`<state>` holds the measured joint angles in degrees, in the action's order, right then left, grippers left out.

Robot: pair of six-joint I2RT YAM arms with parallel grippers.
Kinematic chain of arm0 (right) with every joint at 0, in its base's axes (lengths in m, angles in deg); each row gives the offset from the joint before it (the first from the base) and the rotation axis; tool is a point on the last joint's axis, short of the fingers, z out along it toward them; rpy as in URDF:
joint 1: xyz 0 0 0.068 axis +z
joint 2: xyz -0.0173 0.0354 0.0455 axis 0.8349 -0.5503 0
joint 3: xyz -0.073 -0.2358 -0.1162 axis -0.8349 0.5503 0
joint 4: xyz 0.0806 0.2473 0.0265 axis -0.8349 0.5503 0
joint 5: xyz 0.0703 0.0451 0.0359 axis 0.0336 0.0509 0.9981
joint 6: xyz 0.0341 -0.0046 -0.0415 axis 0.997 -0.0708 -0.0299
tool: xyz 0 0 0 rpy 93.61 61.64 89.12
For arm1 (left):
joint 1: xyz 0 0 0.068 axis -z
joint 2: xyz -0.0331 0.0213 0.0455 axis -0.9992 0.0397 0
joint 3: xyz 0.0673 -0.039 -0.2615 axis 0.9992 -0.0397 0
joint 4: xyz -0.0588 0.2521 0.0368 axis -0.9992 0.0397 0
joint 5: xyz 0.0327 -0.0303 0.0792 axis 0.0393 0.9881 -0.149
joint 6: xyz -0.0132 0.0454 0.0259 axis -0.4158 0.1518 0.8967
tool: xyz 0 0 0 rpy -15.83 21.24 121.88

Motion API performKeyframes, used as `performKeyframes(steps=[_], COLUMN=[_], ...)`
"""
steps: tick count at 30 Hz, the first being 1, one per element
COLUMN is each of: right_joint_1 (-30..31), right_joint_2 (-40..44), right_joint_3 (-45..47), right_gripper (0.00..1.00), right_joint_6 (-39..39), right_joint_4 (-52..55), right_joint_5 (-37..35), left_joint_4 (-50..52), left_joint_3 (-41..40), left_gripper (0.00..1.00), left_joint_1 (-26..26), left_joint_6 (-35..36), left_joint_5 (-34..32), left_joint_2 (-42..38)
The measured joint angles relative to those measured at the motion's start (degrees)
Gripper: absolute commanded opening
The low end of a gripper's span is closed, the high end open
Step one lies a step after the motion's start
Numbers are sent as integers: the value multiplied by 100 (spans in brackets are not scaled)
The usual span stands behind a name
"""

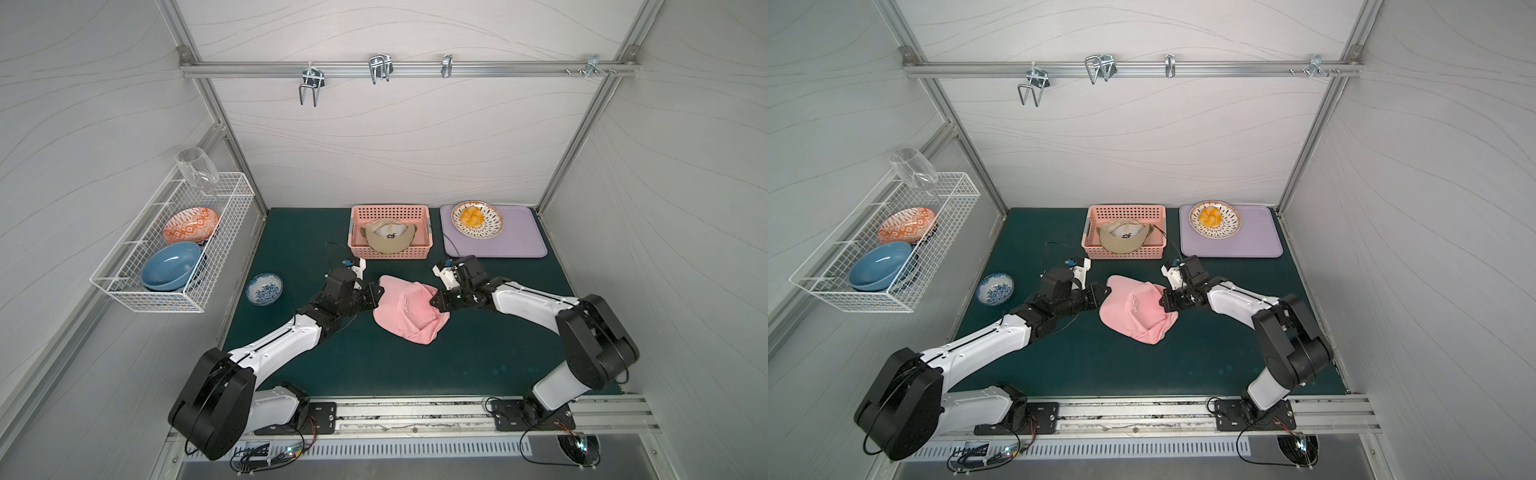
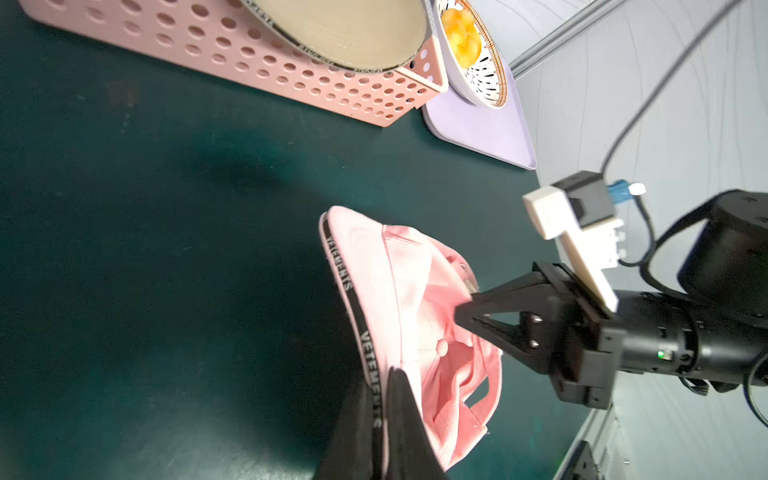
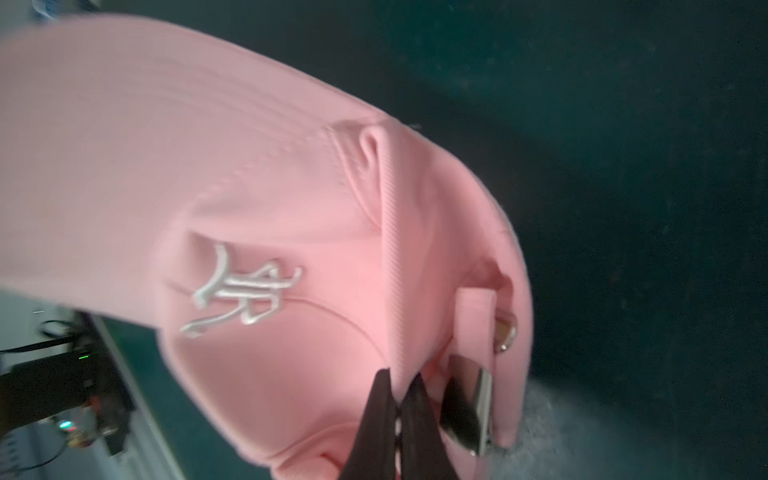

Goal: Turn the baseball cap inside out
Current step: Turn over the baseball cap.

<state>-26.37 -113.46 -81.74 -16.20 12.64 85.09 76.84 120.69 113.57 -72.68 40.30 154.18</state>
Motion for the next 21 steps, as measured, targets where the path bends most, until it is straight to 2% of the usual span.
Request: performKeyframes(steps=[5, 9, 16, 21], right_joint_1=[-468, -758, -1143, -1226], right_joint_2=[706, 1130, 1725, 1742], right_joint_3=[66, 260, 675, 693], right_gripper=[0, 0, 0, 0], right_joint_6=[254, 590, 1303, 1167], right_joint_4=[-387, -640, -1320, -1104], right_joint_5=[1554, 2334, 3169, 3241], left_joint_4=[-634, -962, -1279, -1449], left_joint_3=[-208, -251, -332, -588], left_gripper=[0, 0, 0, 0], left_joint_1=[-461, -673, -837, -1126], left_joint_6=[-350, -485, -498, -570], left_joint_5=[575, 879, 1189, 1458], left_joint_2=[256, 284, 162, 7])
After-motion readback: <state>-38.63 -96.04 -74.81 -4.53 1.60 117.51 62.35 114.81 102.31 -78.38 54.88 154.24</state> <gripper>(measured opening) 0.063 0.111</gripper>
